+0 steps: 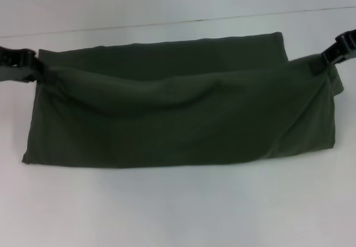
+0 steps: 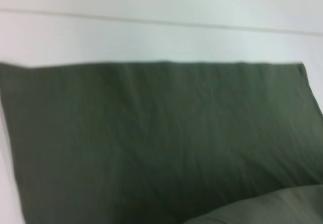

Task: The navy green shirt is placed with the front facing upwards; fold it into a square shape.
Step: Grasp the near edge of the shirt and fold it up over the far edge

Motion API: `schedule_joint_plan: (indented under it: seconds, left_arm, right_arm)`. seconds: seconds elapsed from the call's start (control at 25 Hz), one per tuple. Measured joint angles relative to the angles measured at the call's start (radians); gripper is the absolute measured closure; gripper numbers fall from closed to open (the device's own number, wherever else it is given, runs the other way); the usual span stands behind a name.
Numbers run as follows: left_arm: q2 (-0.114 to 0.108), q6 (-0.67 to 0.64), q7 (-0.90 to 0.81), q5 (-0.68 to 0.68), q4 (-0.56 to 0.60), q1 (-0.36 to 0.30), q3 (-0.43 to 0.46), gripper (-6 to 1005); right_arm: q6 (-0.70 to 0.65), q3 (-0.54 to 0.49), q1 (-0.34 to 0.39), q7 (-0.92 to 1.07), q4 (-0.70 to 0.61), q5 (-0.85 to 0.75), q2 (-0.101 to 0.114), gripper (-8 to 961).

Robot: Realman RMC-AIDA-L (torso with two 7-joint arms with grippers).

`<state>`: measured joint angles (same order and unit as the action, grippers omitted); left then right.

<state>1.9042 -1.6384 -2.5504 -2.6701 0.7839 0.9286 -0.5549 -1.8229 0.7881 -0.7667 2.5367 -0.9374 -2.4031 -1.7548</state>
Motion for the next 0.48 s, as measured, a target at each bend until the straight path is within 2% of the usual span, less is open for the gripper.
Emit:
schedule_joint_plan:
  seconds: [0.32,0.48]
  left_arm:
    - [0.066,0.215,-0.011,0.003,-0.032,0.023,-0.035,918]
    - [0.086,0.295,-0.014,0.003,-0.051,0.033,-0.048,917]
  right_arm:
    - [0.121,-0.001,0.011,0.011,0.001,-0.007,-0.036,904]
    - [0.189,-0.003,0.018,0.017,0.003,-0.055,-0.058,904]
